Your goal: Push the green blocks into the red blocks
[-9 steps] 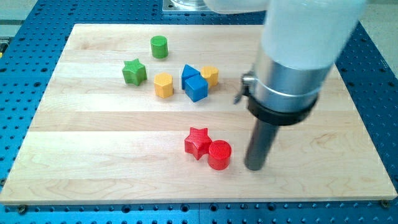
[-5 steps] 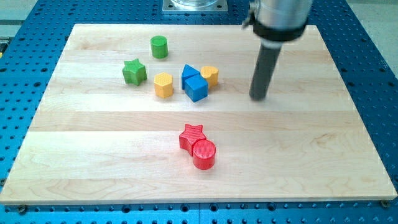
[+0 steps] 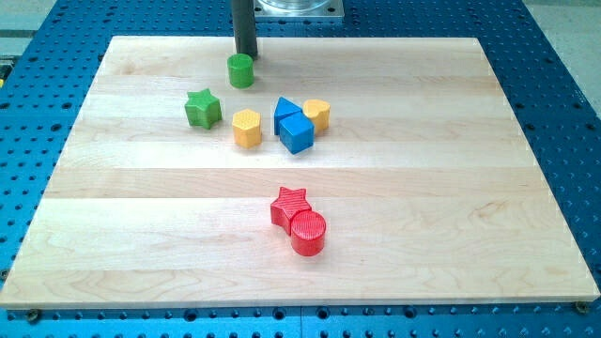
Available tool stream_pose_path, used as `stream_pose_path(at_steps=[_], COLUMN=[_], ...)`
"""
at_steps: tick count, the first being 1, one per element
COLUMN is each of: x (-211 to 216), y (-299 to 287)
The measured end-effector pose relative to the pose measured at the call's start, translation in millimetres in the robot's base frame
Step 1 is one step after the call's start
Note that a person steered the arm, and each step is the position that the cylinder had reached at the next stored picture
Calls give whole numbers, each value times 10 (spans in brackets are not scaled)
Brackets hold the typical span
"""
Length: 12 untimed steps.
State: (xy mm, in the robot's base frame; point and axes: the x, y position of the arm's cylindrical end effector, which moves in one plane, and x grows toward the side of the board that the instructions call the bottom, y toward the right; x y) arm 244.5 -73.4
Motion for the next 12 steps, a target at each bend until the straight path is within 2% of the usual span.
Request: stream_pose_path(at_steps=[1, 2, 3, 4, 5, 6, 7, 8, 9, 10, 11, 12], x=[269, 517, 216, 379, 899, 1117, 755, 1121, 2001, 2014, 1843, 2259], y=[155, -576, -458, -866, -861, -741, -679, -386, -481, -622, -1082, -902])
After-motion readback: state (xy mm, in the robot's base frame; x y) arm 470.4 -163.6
